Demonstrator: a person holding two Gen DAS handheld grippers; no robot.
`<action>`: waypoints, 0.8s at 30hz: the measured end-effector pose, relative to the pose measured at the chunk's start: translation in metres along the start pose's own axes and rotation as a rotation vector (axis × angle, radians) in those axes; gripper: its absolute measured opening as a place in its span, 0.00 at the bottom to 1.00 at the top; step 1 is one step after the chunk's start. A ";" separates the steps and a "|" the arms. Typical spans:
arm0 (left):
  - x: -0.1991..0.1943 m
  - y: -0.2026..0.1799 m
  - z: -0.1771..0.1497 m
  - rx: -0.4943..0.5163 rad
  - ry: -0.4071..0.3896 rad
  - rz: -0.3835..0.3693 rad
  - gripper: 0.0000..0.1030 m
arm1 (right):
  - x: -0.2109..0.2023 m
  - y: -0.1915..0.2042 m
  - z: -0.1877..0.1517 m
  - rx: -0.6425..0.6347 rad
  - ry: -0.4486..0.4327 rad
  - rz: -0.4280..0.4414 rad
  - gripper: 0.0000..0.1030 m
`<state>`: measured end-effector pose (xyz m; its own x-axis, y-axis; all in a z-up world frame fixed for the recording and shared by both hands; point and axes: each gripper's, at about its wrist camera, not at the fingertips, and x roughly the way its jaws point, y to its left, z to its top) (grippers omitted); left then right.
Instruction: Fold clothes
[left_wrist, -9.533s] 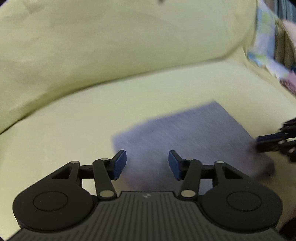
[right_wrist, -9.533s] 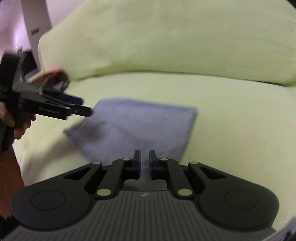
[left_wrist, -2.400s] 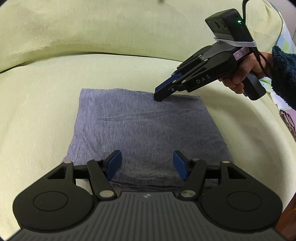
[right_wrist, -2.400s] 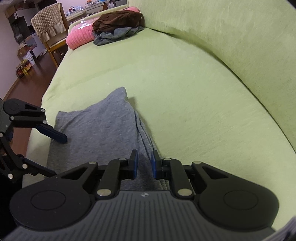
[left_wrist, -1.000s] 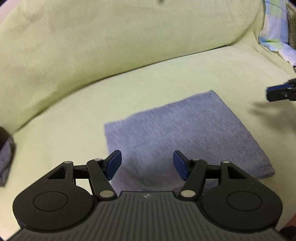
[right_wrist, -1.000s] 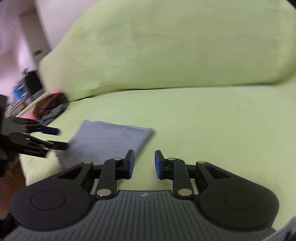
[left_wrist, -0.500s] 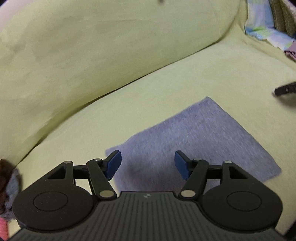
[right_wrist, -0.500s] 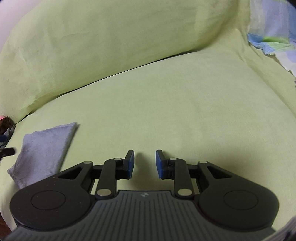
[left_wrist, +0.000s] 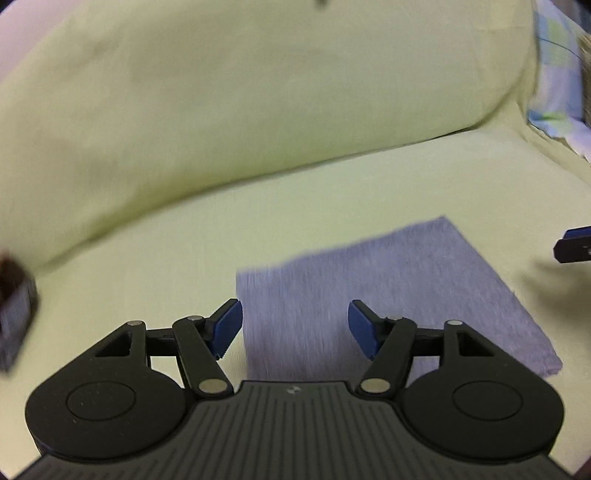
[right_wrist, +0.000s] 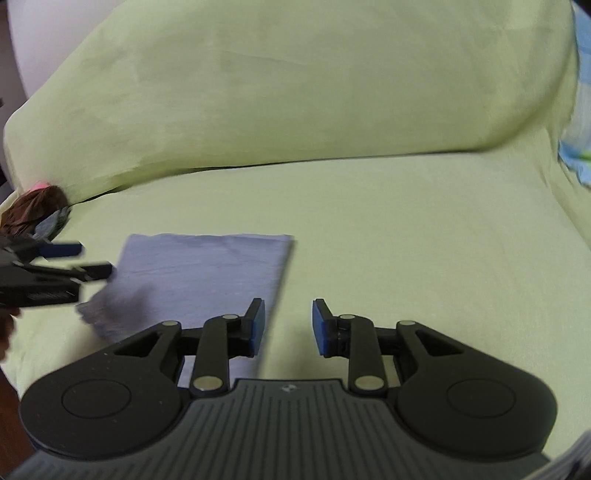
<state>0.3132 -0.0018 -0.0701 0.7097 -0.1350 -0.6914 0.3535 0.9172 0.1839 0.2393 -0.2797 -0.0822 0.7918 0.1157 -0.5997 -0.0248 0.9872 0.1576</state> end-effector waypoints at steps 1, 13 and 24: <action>0.002 0.001 -0.002 0.002 0.007 0.011 0.64 | -0.003 0.006 0.000 -0.008 -0.009 0.017 0.26; -0.008 0.007 -0.007 -0.057 -0.013 0.015 0.64 | -0.019 0.029 -0.012 -0.100 -0.044 0.085 0.25; -0.001 -0.006 -0.009 -0.038 -0.022 -0.075 0.64 | 0.005 0.034 -0.018 -0.127 -0.017 0.121 0.12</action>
<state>0.3050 -0.0037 -0.0770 0.6950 -0.2118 -0.6871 0.3832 0.9177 0.1047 0.2321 -0.2440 -0.0939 0.7884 0.2339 -0.5689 -0.1968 0.9722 0.1270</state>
